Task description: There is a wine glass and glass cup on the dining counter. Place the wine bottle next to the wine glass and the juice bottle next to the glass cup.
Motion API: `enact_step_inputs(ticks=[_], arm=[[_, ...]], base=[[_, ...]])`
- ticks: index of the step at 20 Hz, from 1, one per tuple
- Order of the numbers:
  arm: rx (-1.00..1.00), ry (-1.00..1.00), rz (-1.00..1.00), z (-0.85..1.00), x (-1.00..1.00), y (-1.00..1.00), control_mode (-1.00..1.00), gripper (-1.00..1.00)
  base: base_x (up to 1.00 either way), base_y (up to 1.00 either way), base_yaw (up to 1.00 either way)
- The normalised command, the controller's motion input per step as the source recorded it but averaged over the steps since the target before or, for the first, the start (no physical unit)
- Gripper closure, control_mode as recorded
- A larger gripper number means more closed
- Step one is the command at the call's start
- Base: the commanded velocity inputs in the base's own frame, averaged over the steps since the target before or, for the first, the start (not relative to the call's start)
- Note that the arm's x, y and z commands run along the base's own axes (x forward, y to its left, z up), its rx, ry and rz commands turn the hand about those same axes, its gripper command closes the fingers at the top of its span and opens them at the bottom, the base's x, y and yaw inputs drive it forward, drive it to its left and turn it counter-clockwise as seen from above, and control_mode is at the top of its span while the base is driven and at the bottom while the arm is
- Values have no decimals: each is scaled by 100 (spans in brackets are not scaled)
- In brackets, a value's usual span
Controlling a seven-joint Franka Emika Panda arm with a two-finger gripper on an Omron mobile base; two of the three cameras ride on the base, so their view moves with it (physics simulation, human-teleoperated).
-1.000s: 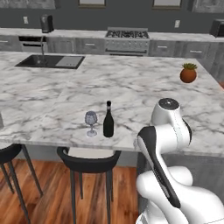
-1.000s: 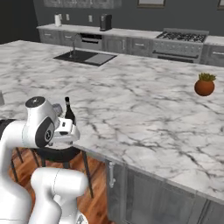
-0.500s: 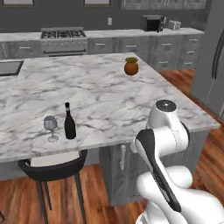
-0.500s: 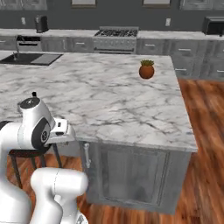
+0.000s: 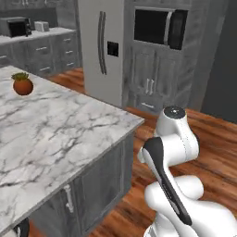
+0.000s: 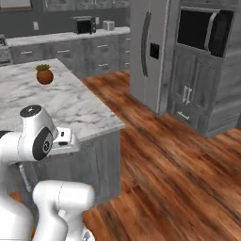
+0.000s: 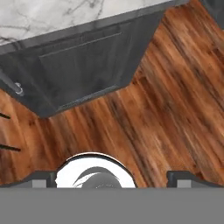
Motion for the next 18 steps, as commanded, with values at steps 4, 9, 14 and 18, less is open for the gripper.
enact_step_inputs(ticks=[4,9,14,18], arm=[[0,0,0,0,0,0,100,-100],[0,0,0,0,0,0,100,-100],[0,0,0,0,0,0,100,-100],[0,0,0,0,0,0,100,-100]], base=[[0,0,-100],[6,0,-90],[47,0,-22],[68,0,0]])
